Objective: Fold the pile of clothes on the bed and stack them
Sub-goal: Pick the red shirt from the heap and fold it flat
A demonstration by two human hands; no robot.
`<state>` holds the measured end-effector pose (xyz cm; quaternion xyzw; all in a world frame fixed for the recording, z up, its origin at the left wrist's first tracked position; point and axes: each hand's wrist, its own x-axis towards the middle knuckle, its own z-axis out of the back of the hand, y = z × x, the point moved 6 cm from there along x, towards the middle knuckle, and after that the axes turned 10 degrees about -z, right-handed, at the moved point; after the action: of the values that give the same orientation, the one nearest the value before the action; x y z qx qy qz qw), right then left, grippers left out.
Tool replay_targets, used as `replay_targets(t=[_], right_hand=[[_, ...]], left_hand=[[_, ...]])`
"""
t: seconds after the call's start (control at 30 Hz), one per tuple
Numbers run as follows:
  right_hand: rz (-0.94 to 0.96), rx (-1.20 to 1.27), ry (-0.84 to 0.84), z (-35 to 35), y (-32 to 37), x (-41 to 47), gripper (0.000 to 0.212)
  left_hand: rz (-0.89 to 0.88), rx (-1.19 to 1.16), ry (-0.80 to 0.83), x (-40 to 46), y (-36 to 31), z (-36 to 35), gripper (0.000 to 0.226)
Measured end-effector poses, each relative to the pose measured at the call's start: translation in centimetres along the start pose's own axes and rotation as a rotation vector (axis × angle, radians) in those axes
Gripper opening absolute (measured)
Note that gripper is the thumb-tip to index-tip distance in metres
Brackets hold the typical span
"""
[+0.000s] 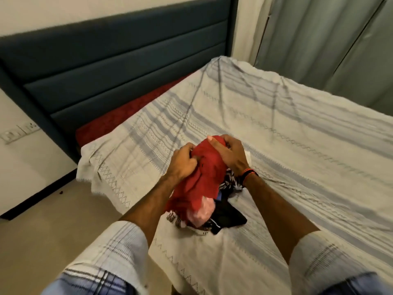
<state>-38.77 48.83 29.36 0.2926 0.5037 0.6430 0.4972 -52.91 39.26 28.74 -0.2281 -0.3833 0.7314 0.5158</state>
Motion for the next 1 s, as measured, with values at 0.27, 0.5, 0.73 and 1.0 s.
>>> replay_targets(t=[0.27,0.5,0.73,1.0], right_hand=[[-0.032,0.142,0.084,10.9,1.6,-7.0,0.078],[0.336,-0.022,-0.456,20.4,4.9,-13.1,0.034],[0.157,-0.354,-0.343,24.4,4.4,-14.4,0.055],[-0.022,0.072,-0.525,32.0,6.1,-10.9,0.035]], left_hand=[[-0.077,-0.116,-0.135,-1.9,-15.0,0.6,0.034],[-0.018,-0.381,-0.023,-3.2,-22.5,-4.3,0.019],[0.060,-0.741,0.030,-2.3,-28.9,-9.3,0.014],[-0.192,-0.670,0.307,0.5,-33.8,-12.5,0.036]])
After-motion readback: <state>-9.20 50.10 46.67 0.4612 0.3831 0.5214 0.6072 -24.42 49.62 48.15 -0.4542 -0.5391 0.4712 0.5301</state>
